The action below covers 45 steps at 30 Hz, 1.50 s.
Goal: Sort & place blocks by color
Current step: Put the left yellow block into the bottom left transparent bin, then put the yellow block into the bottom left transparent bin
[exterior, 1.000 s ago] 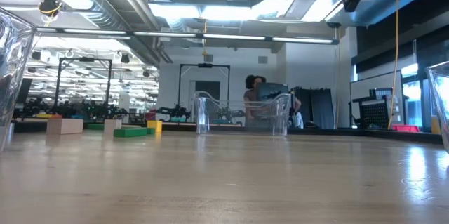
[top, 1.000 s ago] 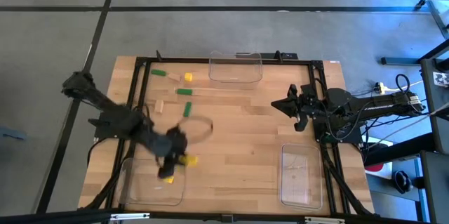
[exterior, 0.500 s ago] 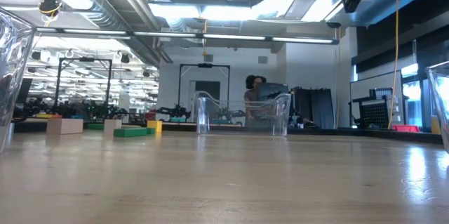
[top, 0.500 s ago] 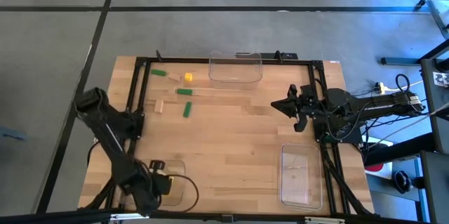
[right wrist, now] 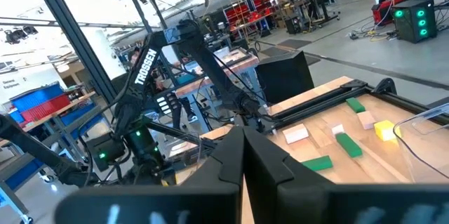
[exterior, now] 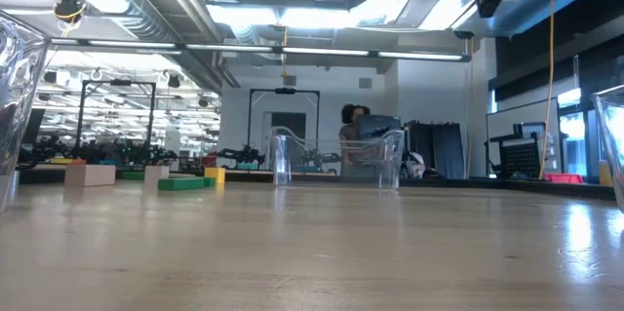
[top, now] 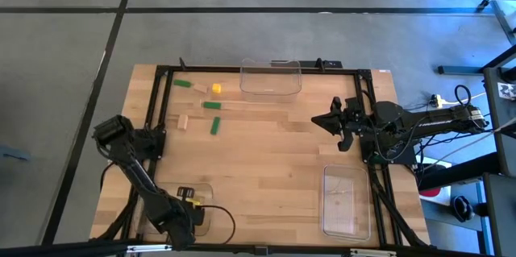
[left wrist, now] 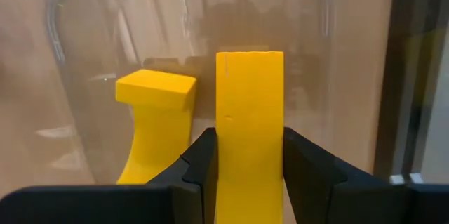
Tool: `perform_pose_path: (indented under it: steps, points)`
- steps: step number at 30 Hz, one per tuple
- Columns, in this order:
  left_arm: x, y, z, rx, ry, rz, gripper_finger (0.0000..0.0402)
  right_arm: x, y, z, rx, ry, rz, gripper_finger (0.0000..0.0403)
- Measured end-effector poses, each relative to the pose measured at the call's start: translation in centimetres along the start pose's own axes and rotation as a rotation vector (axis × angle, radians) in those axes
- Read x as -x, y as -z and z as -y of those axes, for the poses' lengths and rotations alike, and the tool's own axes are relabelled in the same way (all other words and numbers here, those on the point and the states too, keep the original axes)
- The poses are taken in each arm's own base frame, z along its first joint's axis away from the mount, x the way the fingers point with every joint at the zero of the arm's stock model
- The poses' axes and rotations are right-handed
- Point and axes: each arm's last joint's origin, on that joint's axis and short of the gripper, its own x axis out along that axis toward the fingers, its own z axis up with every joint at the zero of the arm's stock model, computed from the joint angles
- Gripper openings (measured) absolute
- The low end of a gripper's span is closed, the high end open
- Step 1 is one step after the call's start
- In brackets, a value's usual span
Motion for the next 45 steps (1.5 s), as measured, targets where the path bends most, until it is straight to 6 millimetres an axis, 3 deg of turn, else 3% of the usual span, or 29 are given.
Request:
perform_pose_path:
  steps: [7,15,25,29,37,45]
  points:
    - [0.1,-0.2,-0.2,0.009,-0.008,0.015,0.0118,0.0,0.0,0.0,0.000,0.000,0.000,0.0010]
    - [0.1,-0.3,-0.3,0.011,-0.018,0.014,0.0198,0.0,0.0,0.0,-0.002,0.000,0.000,0.0010]
    - [0.9,-0.3,-0.8,0.031,0.049,-0.068,0.0222,0.0,0.0,0.0,-0.003,0.000,0.000,0.0010]
    - [3.3,-0.3,-1.8,0.035,0.056,-0.030,0.0223,0.0,0.0,0.0,-0.003,0.000,0.000,0.0010]
    - [11.3,0.6,-5.1,0.076,0.149,0.212,0.0223,0.0,0.0,0.0,-0.003,0.000,0.000,0.0010]
    - [19.7,0.2,-13.5,0.328,0.054,0.765,0.0221,0.0,0.0,0.0,-0.007,0.001,0.001,0.0010]
